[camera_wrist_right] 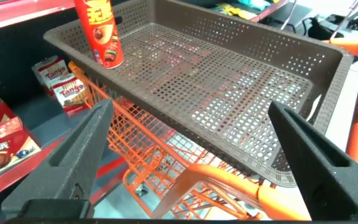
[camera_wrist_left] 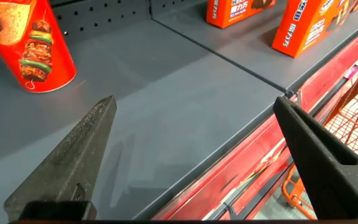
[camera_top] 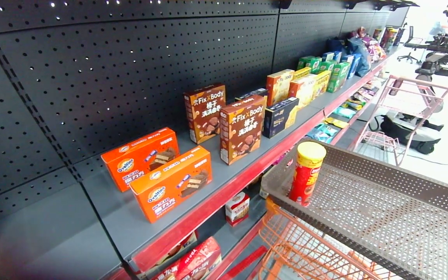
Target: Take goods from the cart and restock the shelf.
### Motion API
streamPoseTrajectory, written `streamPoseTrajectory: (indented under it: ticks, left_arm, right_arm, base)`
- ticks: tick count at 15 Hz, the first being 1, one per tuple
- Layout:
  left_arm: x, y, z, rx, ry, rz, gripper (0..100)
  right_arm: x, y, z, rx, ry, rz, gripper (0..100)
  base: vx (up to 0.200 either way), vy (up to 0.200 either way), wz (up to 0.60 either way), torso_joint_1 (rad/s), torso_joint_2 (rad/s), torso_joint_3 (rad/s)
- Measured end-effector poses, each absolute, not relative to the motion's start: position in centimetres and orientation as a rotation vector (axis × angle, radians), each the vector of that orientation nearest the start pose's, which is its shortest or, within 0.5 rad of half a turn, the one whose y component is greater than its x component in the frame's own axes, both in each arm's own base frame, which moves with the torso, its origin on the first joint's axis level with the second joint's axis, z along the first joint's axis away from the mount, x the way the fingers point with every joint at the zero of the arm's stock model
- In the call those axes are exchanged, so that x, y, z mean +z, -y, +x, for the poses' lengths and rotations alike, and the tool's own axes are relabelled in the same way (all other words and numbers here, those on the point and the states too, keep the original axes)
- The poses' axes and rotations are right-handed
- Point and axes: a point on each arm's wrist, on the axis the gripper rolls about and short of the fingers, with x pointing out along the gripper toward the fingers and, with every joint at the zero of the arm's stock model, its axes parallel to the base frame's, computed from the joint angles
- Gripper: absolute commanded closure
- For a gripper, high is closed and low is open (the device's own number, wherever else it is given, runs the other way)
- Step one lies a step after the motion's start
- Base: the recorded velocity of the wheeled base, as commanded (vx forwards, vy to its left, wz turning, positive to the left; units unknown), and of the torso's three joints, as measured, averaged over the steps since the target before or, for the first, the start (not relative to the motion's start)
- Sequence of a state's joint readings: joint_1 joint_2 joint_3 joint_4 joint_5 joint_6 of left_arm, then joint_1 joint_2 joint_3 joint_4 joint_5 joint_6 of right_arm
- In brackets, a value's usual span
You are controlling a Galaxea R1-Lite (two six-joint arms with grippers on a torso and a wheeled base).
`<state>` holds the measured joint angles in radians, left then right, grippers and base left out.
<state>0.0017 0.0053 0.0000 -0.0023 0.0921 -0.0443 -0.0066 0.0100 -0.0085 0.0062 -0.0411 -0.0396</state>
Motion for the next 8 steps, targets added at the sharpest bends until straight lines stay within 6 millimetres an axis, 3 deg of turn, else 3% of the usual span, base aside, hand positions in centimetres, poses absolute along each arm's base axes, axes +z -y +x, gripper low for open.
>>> streamPoseTrajectory:
  ticks: [2, 4, 6, 8]
  left_arm:
    - [7.6, -0.2, -2.2, 0.093, 0.0, -0.045, 0]
    - [7.6, -0.2, -2.3, 0.093, -0.001, -0.045, 0]
    - [7.6, -0.2, -2.2, 0.094, -0.001, -0.045, 0]
    - [7.6, -0.2, -2.3, 0.093, 0.0, -0.044, 0]
  right_arm:
    - [9.5, 0.1, -2.6, -0.045, 0.038, -0.047, 0]
    - [13.1, 0.1, -2.7, -0.052, 0.103, -0.046, 0]
    - [15.8, 0.1, -1.4, -0.07, 0.065, -0.04, 0]
    - [17.2, 0.2, 0.3, -0.103, -0.022, -0.036, 0]
  base:
    - [0.0, 0.0, 0.0, 0.0, 0.0, 0.0]
    - [0.0, 0.0, 0.0, 0.0, 0.0, 0.0]
    - [0.0, 0.0, 0.0, 0.0, 0.0, 0.0]
    - [0.0, 0.0, 0.0, 0.0, 0.0, 0.0]
